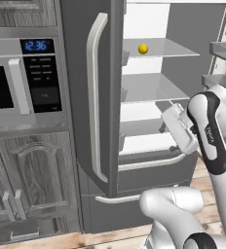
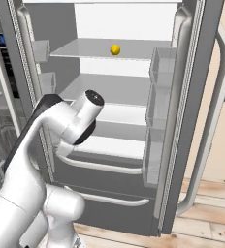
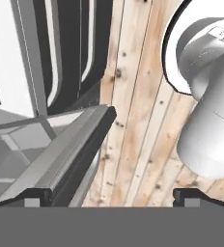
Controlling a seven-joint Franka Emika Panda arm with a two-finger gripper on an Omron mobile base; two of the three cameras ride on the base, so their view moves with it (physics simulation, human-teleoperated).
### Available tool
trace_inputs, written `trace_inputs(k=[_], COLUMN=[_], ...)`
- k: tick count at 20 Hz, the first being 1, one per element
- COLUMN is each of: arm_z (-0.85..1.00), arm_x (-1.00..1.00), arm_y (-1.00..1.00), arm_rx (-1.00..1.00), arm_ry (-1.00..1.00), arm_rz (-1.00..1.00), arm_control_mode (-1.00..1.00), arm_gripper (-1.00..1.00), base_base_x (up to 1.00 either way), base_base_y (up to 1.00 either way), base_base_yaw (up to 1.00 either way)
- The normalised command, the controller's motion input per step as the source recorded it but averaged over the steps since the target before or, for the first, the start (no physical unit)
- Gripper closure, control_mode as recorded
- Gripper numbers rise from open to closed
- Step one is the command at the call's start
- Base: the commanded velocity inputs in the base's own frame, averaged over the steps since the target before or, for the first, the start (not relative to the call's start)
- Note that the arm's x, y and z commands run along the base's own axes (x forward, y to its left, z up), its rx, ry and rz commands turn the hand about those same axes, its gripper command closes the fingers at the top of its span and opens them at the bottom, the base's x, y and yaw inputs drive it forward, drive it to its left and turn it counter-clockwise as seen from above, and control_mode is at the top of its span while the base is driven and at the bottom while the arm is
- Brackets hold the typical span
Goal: Retrieve a lemon from the fridge and place it on the cutting board with the fish.
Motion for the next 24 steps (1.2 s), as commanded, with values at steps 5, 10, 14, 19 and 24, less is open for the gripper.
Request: trace_inputs(k=[5,10,14,19,24], arm_z=[-0.23,-0.26,-0.42,-0.41,-0.3], arm_x=[0.71,0.5,0.47,0.44,0.44], arm_y=[0.07,0.0,0.01,0.11,0.24], arm_rx=[0.03,0.04,0.06,0.05,0.03], arm_ry=[-0.01,-0.09,-0.05,-0.04,0.0], arm_rz=[0.17,0.09,0.07,0.06,0.03], arm_control_mode=[-1.0,-1.0,-1.0,-1.0,-1.0], arm_gripper=[-1.0,-1.0,-1.0,-1.0,-1.0], base_base_x=[0.0,0.0,0.0,0.0,0.0], base_base_y=[0.0,0.0,0.0,0.0,0.0], base_base_yaw=[0.0,0.0,0.0,0.0,0.0])
